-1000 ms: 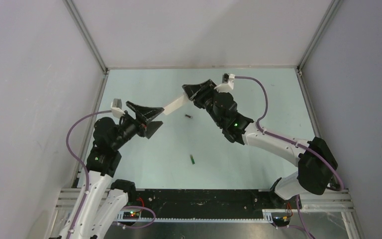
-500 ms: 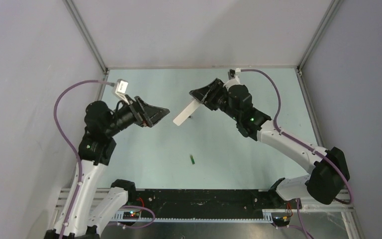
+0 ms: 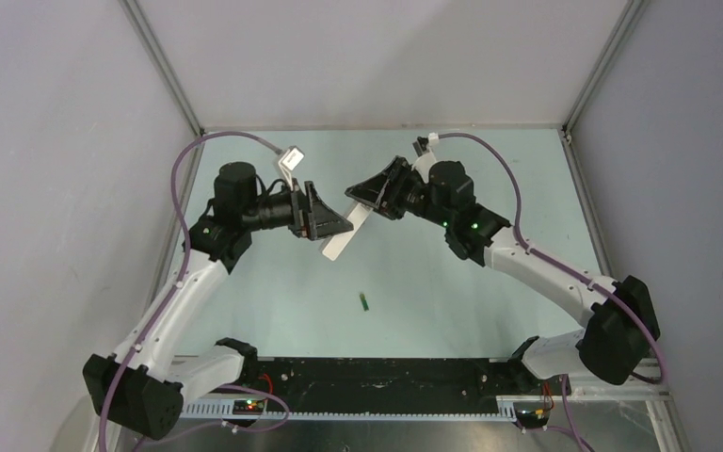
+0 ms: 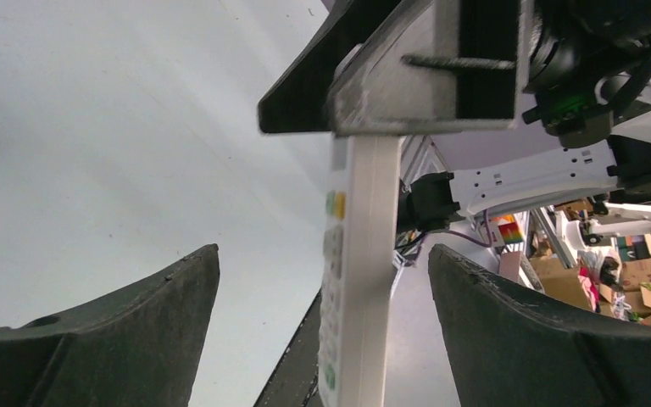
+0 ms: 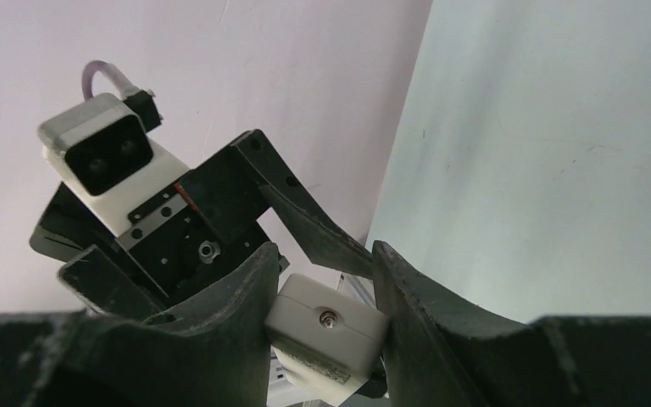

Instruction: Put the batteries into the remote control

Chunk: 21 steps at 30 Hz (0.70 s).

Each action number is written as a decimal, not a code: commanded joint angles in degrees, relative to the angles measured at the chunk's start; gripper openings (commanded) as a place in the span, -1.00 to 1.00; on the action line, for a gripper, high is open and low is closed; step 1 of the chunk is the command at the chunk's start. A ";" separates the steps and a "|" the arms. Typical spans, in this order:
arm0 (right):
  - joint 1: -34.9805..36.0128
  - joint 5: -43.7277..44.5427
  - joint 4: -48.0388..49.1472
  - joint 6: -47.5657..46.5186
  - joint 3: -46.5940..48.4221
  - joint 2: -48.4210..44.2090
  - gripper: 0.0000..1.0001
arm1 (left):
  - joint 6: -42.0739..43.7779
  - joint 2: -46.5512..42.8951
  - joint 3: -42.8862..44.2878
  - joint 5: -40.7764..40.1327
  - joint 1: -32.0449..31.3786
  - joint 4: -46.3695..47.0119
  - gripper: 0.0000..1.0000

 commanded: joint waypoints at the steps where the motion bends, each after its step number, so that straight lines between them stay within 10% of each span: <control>1: 0.93 -3.23 4.43 2.56 1.19 2.07 -1.00 | -0.28 1.59 3.74 3.82 -0.59 1.29 0.85; 15: 1.64 -4.04 6.64 5.85 1.19 5.54 -1.00 | 0.43 3.30 2.05 1.40 -1.66 1.30 0.22; 21: 1.90 -4.72 6.87 6.12 1.14 5.79 -1.00 | 0.82 3.73 2.31 0.99 -1.88 1.31 -0.48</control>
